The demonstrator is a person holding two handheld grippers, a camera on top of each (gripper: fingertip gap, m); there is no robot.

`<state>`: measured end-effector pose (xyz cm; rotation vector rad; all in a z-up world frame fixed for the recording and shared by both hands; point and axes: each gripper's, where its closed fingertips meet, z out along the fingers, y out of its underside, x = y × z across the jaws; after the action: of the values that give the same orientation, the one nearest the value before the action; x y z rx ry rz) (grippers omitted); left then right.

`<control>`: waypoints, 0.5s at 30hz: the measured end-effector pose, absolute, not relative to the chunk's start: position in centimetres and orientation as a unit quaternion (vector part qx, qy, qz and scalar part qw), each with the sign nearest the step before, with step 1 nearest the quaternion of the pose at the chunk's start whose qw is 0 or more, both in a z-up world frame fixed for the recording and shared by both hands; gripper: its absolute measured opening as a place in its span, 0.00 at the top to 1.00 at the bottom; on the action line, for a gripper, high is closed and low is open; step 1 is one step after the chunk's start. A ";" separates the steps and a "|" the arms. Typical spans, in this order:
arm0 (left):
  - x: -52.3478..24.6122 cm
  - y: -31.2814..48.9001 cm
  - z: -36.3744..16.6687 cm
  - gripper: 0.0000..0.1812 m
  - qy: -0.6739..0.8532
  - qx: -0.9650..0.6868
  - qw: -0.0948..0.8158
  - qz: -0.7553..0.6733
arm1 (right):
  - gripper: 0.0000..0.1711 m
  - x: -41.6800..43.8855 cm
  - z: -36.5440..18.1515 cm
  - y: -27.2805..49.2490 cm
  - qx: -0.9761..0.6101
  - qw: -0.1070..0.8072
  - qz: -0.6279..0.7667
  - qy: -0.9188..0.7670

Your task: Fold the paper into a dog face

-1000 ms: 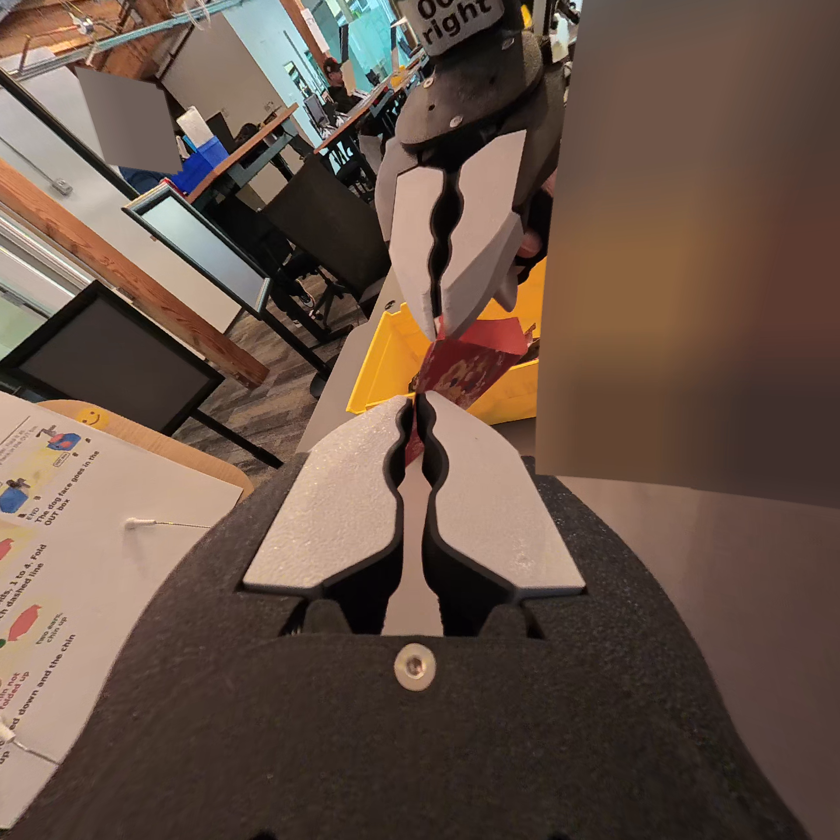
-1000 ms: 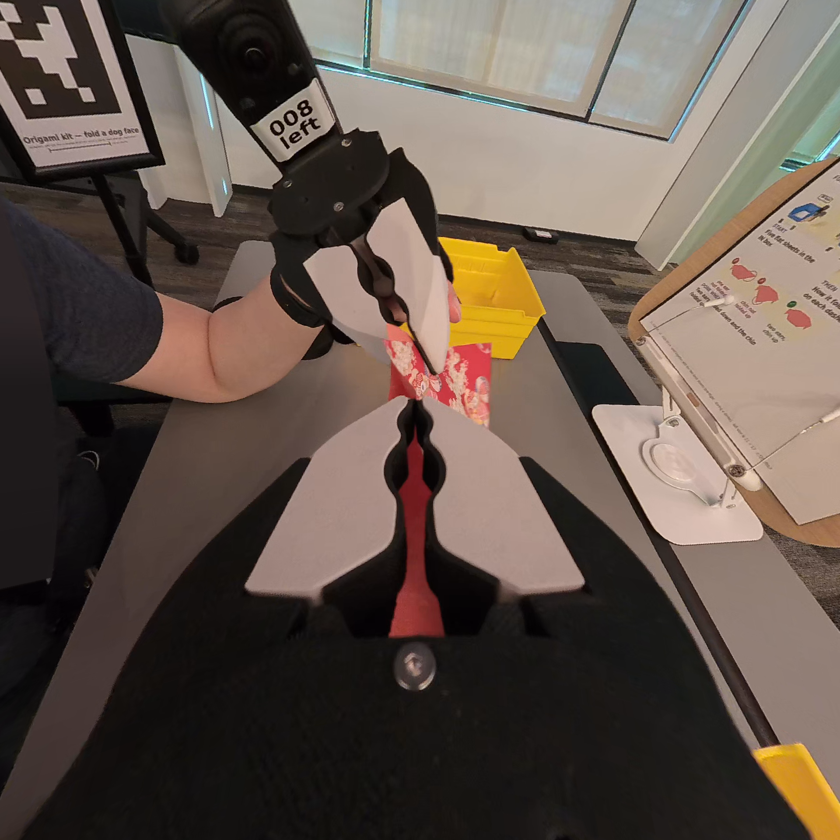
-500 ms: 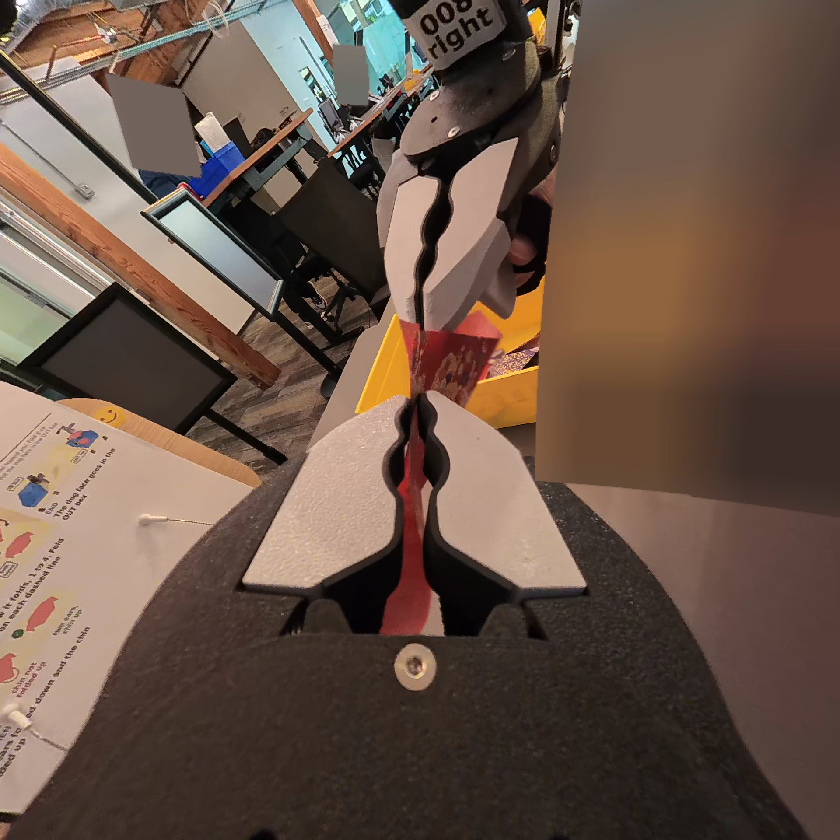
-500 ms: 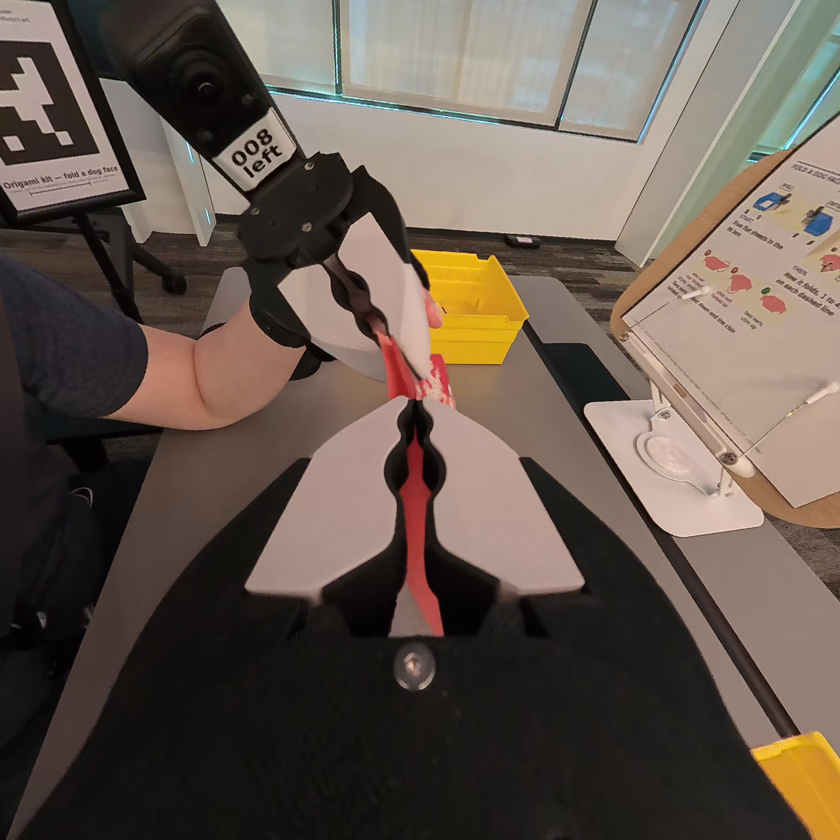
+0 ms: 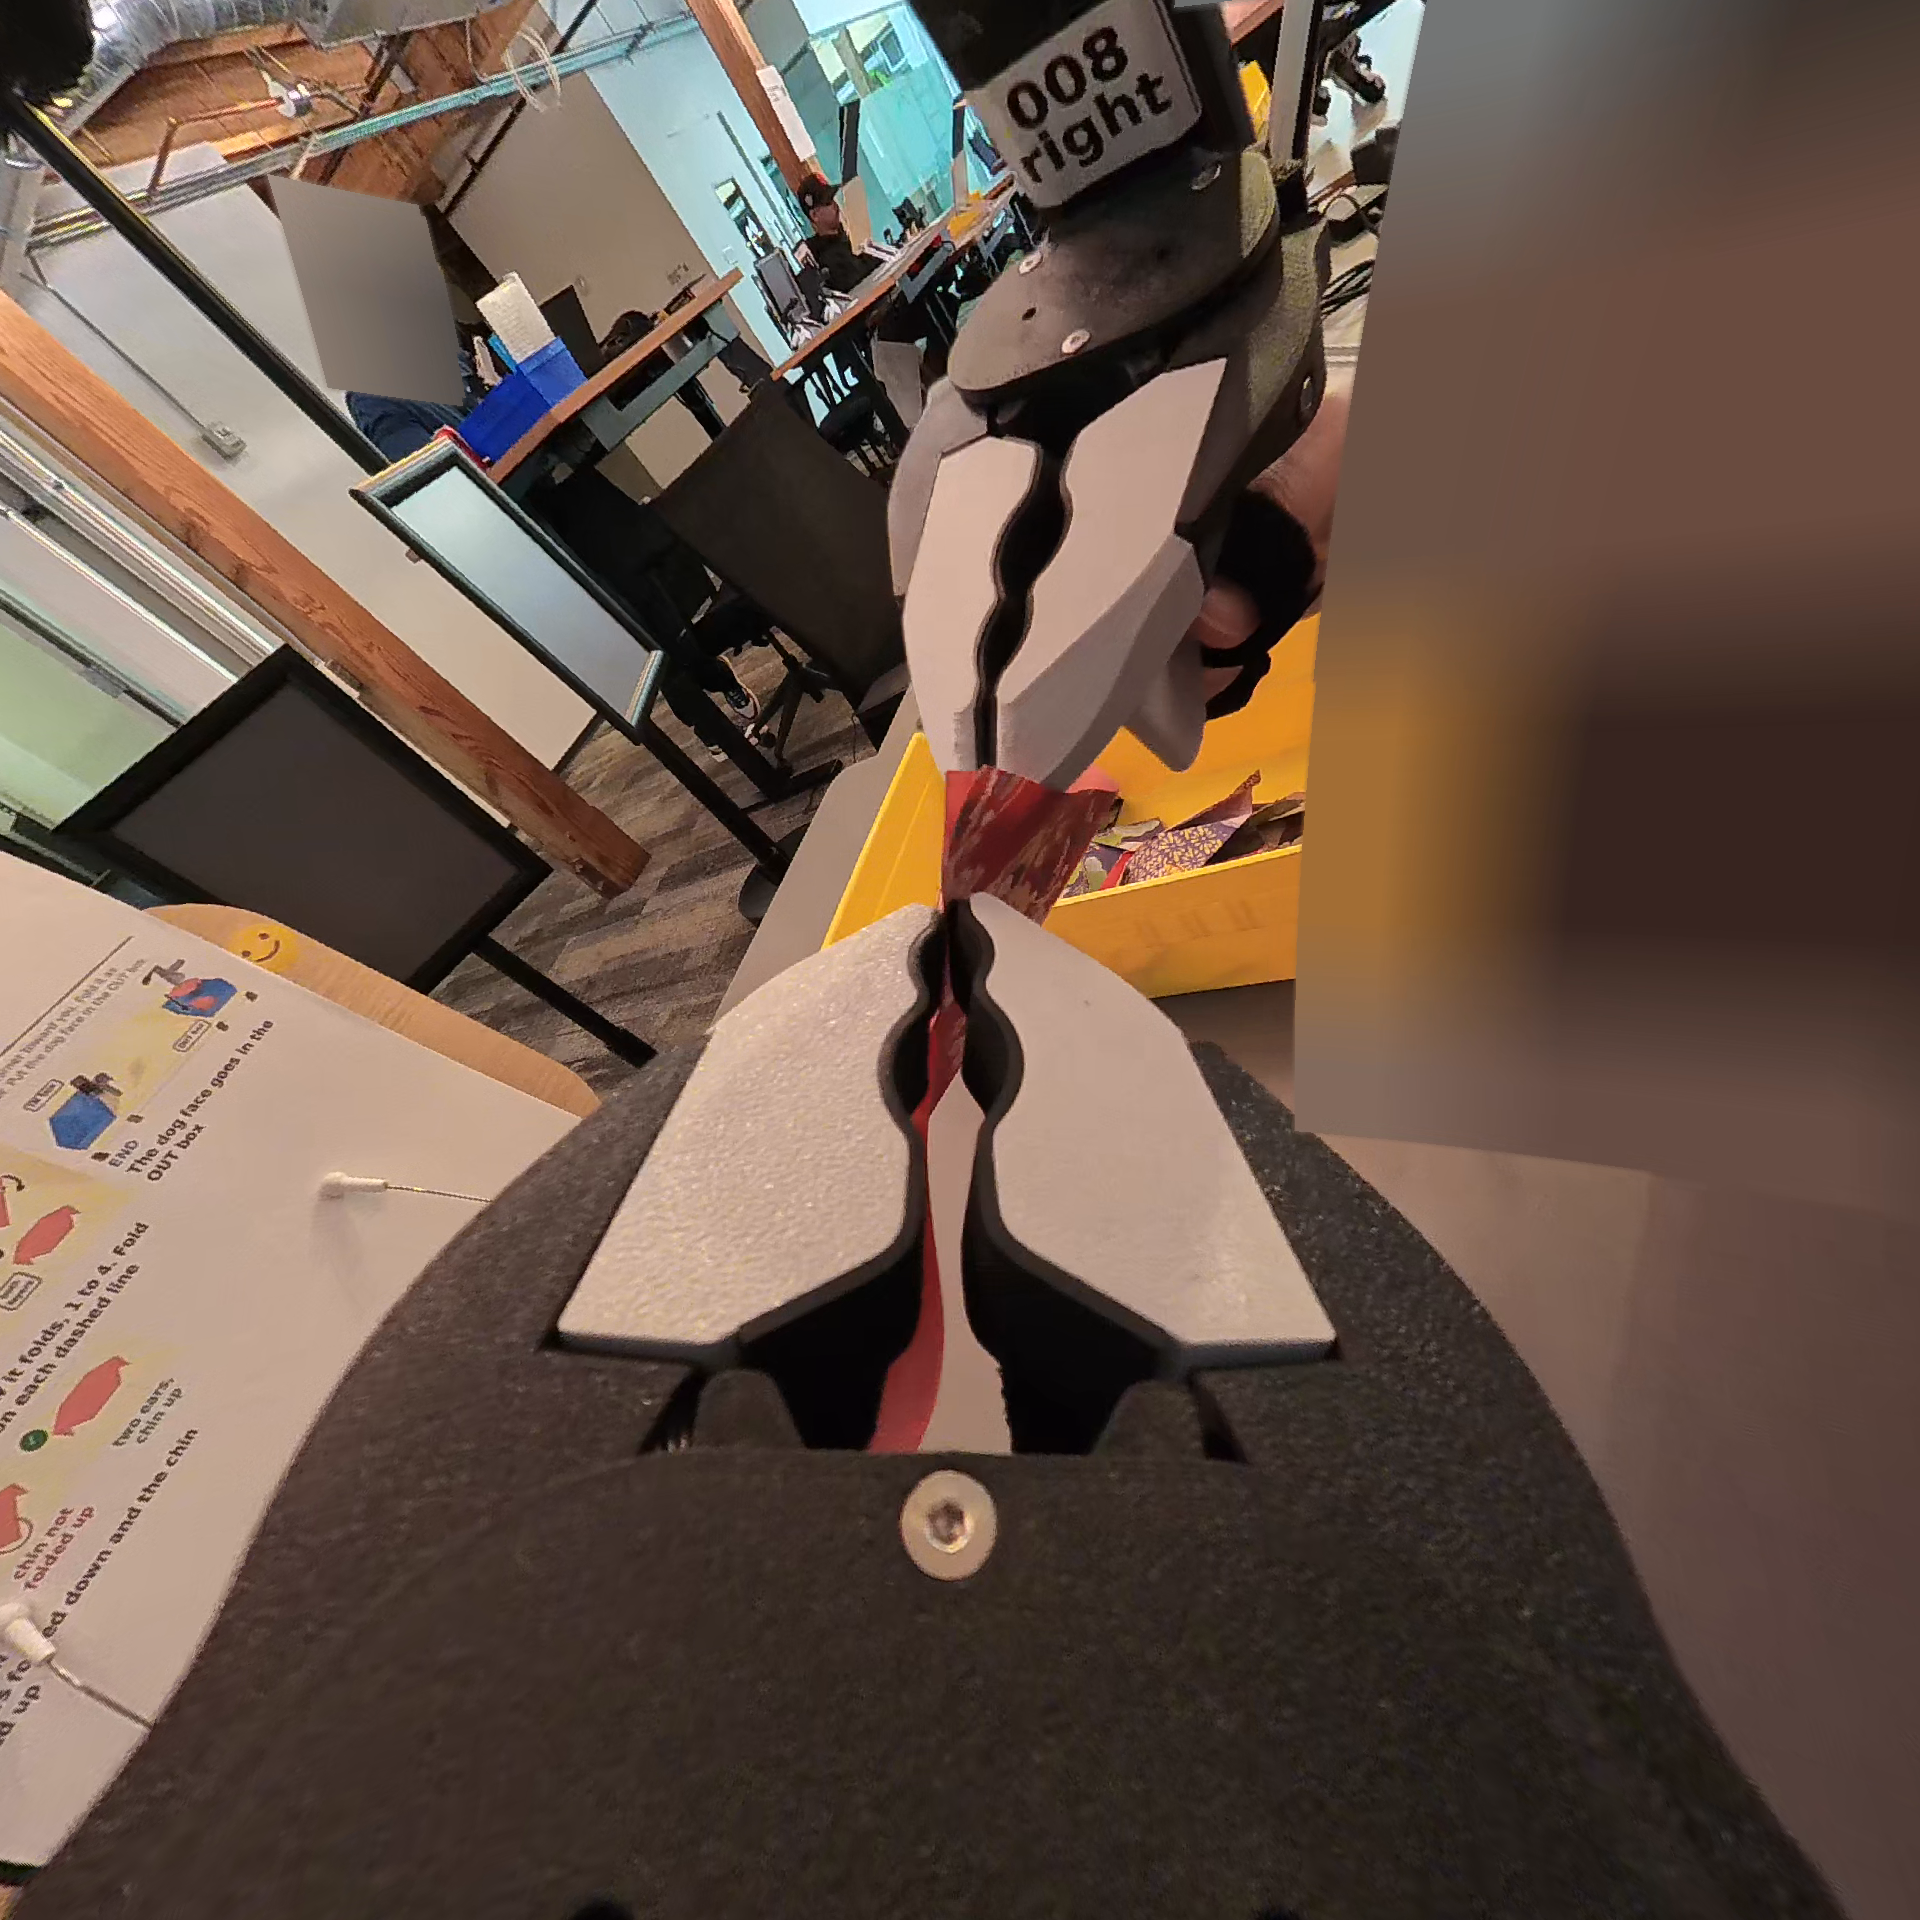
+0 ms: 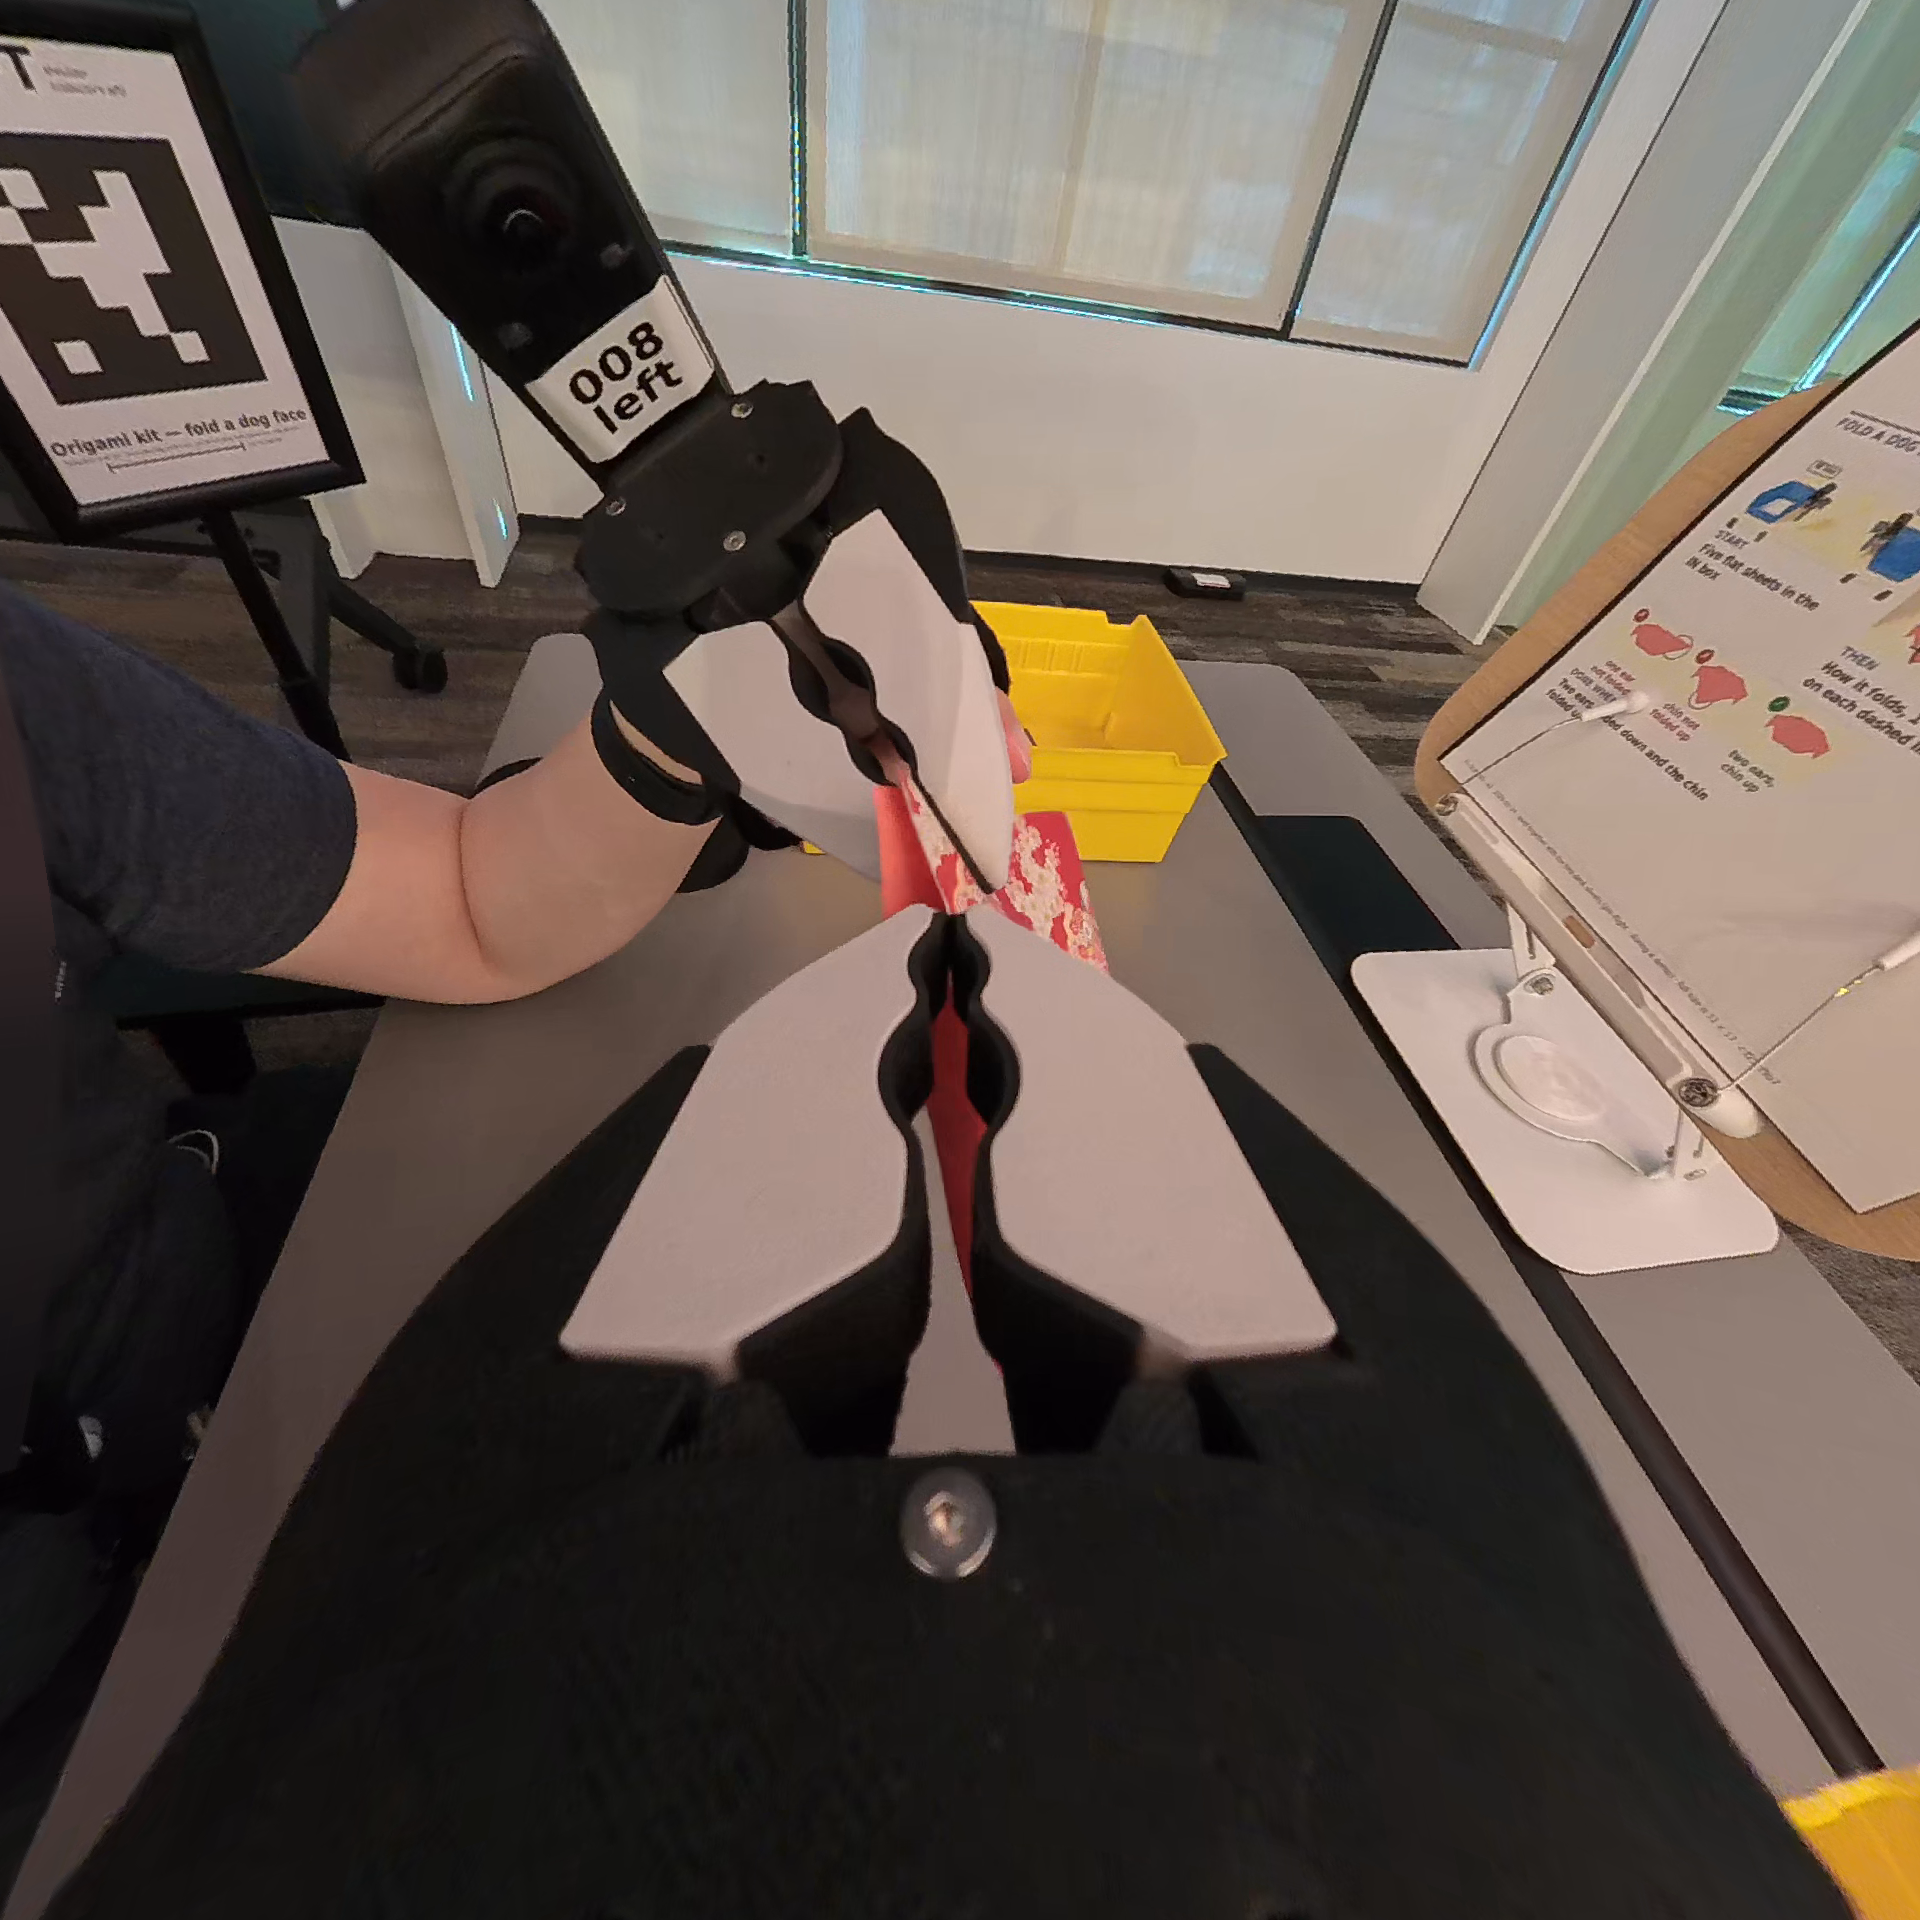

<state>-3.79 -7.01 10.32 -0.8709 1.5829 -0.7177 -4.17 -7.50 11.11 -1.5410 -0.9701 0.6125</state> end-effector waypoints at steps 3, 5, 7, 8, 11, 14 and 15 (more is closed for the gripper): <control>-3.8 -7.1 10.5 1.00 0.669 -0.372 0.560 -0.317 | 0.99 -4.1 11.4 -7.5 -0.647 0.583 0.264 -0.415; -3.9 -7.3 10.5 1.00 0.668 -0.375 0.549 -0.333 | 0.99 -4.2 11.5 -7.7 -0.642 0.583 0.272 -0.418; -3.9 -7.5 10.5 1.00 0.666 -0.380 0.536 -0.353 | 0.98 -4.1 11.8 -7.7 -0.633 0.592 0.271 -0.419; -4.0 -7.5 10.6 1.00 0.664 -0.382 0.530 -0.363 | 0.97 -4.0 11.9 -7.7 -0.629 0.598 0.268 -0.419; -4.2 -7.8 11.0 1.00 0.658 -0.381 0.516 -0.395 | 0.97 -3.7 12.8 -8.1 -0.604 0.621 0.263 -0.425; -4.5 -8.1 11.5 1.00 0.649 -0.378 0.509 -0.422 | 0.97 -3.5 13.7 -8.6 -0.584 0.641 0.254 -0.430; -4.6 -8.1 11.7 1.00 0.646 -0.377 0.509 -0.427 | 0.97 -3.4 14.0 -8.9 -0.574 0.649 0.249 -0.433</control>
<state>-4.61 -8.13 11.69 -0.9077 1.5554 -1.0288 -3.44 -8.90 13.98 -1.3049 -0.9842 0.5650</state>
